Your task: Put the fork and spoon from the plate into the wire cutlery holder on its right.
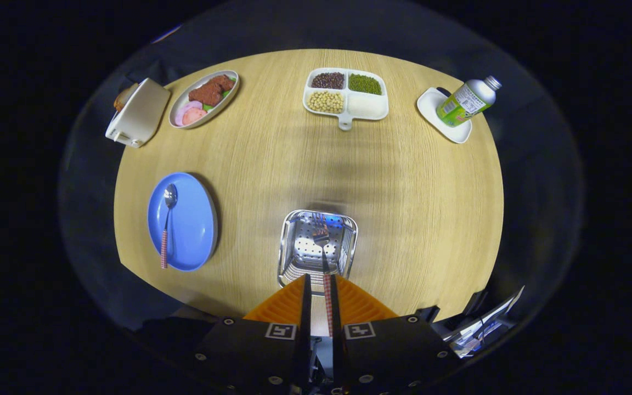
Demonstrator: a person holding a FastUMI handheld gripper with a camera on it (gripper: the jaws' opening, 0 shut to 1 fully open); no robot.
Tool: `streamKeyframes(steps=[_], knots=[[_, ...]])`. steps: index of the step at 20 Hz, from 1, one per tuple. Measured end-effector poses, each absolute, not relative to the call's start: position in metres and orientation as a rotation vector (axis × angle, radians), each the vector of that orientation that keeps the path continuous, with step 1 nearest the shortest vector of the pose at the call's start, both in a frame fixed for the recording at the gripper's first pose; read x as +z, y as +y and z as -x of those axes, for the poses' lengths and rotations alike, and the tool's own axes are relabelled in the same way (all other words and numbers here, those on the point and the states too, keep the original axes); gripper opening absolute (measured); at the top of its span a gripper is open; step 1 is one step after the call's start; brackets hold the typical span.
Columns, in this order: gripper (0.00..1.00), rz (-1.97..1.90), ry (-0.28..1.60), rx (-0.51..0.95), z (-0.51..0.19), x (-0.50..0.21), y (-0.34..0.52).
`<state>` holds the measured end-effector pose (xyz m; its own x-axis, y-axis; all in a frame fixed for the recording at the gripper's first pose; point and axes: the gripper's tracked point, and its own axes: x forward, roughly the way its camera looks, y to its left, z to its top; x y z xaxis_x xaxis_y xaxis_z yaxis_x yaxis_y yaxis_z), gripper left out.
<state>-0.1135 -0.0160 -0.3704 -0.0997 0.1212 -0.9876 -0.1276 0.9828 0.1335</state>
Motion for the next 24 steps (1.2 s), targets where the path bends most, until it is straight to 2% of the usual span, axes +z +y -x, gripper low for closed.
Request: streamKeyframes(steps=[4, 8, 9, 11, 15, 24], knots=[[0.33, -0.103, 1.516, 0.222, 0.094, -0.349, 0.016], [0.56, -0.094, 1.348, 0.196, 0.07, -0.335, 0.024], [0.65, -0.105, 1.31, 0.193, 0.067, -0.33, 0.029], [0.74, -0.111, 1.224, 0.178, 0.057, -0.323, 0.037], [0.83, 0.008, 1.062, 0.139, 0.043, -0.319, 0.041], [0.87, 0.058, 0.761, 0.173, 0.029, -0.287, 0.095]])
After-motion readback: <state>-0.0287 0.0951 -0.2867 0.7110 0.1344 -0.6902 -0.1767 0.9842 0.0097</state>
